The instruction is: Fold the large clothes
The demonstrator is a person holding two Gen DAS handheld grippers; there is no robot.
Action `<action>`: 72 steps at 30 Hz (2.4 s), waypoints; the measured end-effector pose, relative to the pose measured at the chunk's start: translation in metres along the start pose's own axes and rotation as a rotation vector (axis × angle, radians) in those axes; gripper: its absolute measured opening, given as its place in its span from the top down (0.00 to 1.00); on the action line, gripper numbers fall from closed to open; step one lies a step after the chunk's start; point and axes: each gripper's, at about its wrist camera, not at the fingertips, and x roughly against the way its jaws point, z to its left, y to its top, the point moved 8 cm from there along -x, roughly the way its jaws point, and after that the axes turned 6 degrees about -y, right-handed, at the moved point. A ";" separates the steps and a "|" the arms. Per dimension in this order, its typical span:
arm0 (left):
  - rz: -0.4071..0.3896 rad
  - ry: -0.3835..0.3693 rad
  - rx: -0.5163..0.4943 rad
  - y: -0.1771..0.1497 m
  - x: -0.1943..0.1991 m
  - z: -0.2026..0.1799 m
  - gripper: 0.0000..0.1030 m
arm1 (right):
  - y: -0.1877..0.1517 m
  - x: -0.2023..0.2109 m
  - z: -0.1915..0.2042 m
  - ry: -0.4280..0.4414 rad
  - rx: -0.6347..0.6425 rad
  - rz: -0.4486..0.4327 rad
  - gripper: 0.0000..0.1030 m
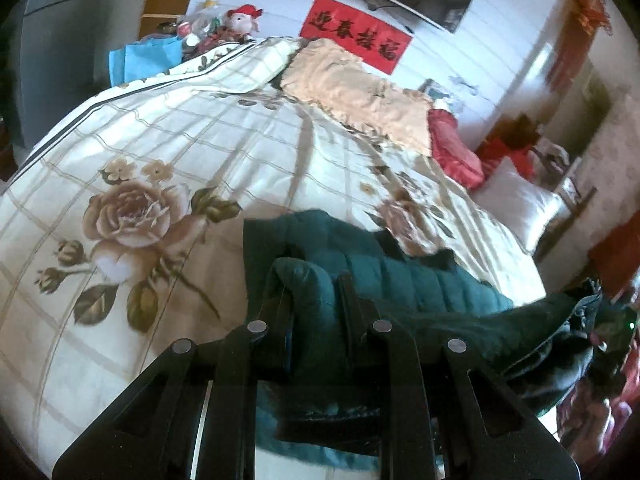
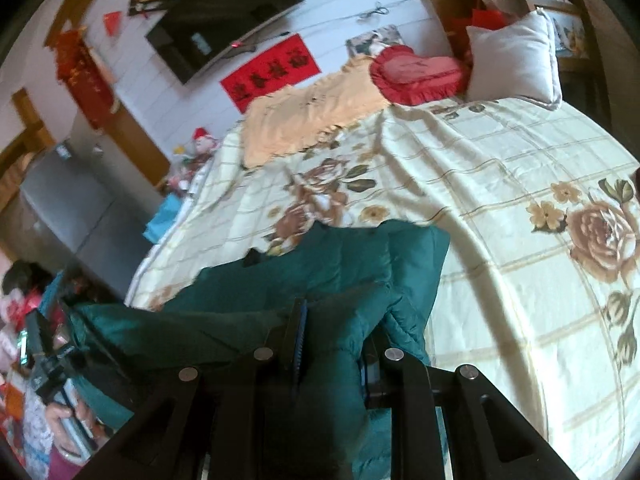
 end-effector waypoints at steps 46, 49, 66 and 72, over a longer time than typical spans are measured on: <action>0.085 0.165 -0.075 -0.010 -0.112 0.003 0.25 | -0.005 -0.154 0.124 -0.150 0.431 0.027 0.32; 0.101 0.182 -0.064 -0.007 -0.123 0.011 0.21 | -0.001 -0.176 0.118 -0.156 0.409 0.062 0.32; 0.092 0.215 -0.090 -0.011 -0.132 0.015 0.17 | 0.011 -0.133 0.103 -0.100 0.313 -0.012 0.32; 0.098 0.222 -0.088 -0.011 -0.138 0.015 0.16 | 0.037 -0.126 0.049 -0.226 0.280 -0.029 0.32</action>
